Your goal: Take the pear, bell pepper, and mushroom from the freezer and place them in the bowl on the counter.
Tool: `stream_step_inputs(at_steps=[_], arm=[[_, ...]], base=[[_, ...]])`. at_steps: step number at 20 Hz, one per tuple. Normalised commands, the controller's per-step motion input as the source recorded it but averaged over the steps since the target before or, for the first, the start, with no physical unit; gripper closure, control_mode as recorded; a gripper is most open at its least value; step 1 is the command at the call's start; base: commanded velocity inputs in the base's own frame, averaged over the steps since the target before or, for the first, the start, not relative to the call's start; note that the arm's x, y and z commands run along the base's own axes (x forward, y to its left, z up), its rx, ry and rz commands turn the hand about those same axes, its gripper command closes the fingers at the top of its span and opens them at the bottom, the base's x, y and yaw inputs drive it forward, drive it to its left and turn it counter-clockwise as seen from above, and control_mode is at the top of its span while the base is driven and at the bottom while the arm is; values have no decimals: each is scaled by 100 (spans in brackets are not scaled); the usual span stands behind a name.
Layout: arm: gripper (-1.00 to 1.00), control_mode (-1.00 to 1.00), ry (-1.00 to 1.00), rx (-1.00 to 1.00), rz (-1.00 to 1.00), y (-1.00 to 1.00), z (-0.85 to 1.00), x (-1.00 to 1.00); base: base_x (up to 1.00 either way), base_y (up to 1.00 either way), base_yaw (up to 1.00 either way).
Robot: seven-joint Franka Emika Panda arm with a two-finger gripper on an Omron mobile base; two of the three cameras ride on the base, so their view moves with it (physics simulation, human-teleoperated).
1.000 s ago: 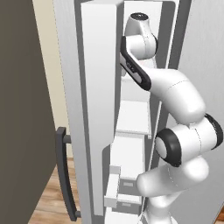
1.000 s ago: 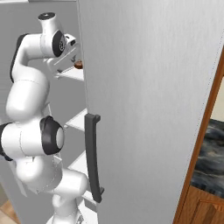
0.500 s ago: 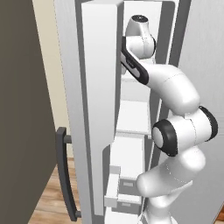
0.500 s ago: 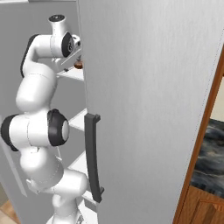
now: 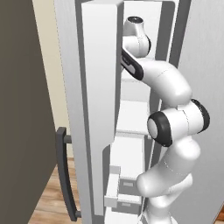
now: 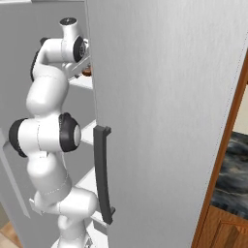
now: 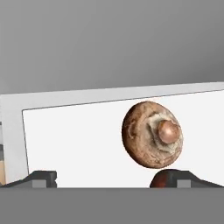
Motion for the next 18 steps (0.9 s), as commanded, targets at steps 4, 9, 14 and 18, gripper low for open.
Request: stream_step_inputs(at_steps=[4,9,14,18], arm=[[-100,-100,7,0,0,2,0,34],[-100,-100,6,0,0,0,0,26],[-100,-100,9,0,0,1,-3,33],[-100,-100,7,0,0,0,-8,19]], base=[[0,0,0],[0,0,0],[0,0,0],[0,0,0]])
